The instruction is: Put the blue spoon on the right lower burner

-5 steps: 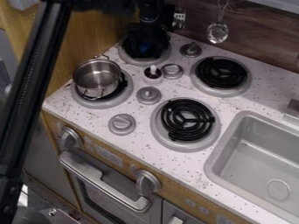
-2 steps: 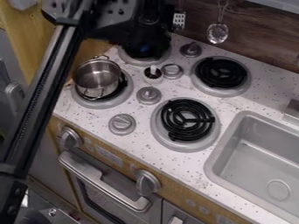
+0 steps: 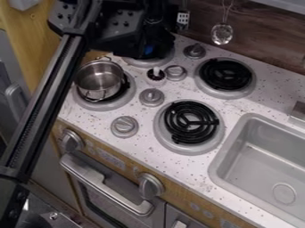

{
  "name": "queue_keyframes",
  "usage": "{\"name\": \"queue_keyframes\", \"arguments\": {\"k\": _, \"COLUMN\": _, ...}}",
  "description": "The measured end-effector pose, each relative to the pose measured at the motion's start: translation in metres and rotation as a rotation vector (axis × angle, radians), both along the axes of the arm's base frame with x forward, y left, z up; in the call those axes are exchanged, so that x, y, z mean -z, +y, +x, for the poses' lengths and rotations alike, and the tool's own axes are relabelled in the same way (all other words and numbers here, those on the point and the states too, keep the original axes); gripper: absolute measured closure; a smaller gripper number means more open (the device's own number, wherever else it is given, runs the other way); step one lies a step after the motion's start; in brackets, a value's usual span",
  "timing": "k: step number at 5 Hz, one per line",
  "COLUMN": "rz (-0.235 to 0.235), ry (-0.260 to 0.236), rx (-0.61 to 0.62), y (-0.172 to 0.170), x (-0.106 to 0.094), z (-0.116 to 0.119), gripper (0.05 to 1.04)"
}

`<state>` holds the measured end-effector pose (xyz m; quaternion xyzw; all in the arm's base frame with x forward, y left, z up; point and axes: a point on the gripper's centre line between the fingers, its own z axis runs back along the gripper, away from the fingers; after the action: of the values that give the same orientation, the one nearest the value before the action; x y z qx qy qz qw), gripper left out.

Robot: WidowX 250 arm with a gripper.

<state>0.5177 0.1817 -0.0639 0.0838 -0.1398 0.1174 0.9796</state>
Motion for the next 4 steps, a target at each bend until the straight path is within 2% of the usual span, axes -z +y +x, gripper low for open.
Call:
{"name": "queue_keyframes", "arguments": {"k": 1, "rz": 0.003, "ry": 0.011, "rx": 0.009, "y": -0.004, "x": 0.003, "z": -0.001, "gripper": 0.619}}
{"name": "queue_keyframes", "arguments": {"k": 2, "rz": 0.008, "ry": 0.008, "rx": 0.018, "y": -0.005, "x": 0.002, "z": -0.002, "gripper": 0.671}}
{"name": "queue_keyframes", "arguments": {"k": 3, "rz": -0.021, "ry": 0.013, "rx": 0.023, "y": -0.011, "x": -0.001, "z": -0.010, "gripper": 0.707}}
{"name": "queue_keyframes", "arguments": {"k": 4, "rz": -0.036, "ry": -0.011, "rx": 0.070, "y": -0.025, "x": -0.008, "z": -0.019, "gripper": 0.712}}
